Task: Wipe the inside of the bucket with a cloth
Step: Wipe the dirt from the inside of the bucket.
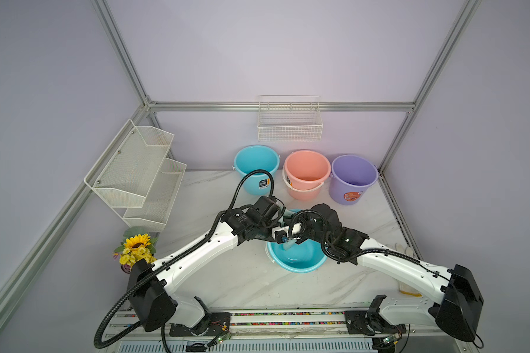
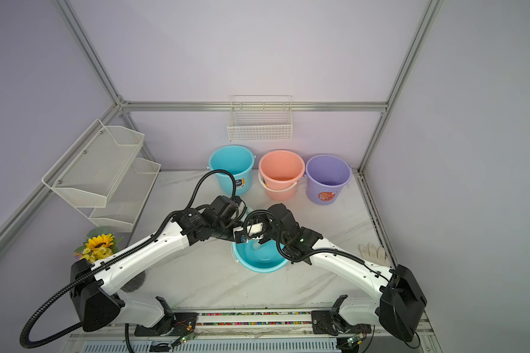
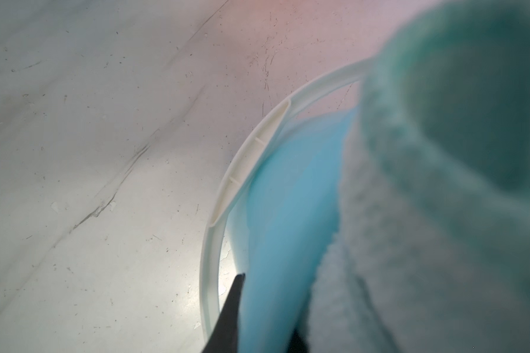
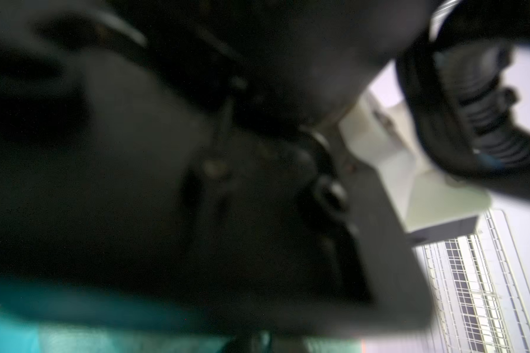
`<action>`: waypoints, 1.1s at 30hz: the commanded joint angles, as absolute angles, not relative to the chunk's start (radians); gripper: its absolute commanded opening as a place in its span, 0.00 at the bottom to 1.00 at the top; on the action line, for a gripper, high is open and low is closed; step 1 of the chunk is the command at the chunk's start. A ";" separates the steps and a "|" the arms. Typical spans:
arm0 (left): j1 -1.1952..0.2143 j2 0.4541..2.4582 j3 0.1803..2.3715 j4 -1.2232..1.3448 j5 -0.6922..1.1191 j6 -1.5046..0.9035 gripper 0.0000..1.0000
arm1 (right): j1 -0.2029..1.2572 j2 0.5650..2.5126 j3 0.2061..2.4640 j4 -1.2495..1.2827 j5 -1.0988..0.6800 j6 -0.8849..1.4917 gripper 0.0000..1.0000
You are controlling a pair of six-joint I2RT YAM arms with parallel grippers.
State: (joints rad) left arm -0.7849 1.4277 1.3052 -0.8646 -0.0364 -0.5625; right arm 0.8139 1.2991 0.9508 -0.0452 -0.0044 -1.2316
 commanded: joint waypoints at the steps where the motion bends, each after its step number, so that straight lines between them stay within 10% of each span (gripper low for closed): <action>1: -0.798 1.404 1.344 -0.780 0.014 -0.566 0.00 | 0.819 1.326 0.950 -0.026 0.130 -1.319 0.00; 16: -0.797 1.437 1.342 -0.778 0.014 -0.563 0.00 | 0.818 1.146 0.919 -0.259 0.376 -1.385 0.00; 33: -0.798 1.422 1.351 -0.780 -0.003 -0.571 0.00 | 0.885 1.075 1.116 -0.927 0.175 -1.227 0.00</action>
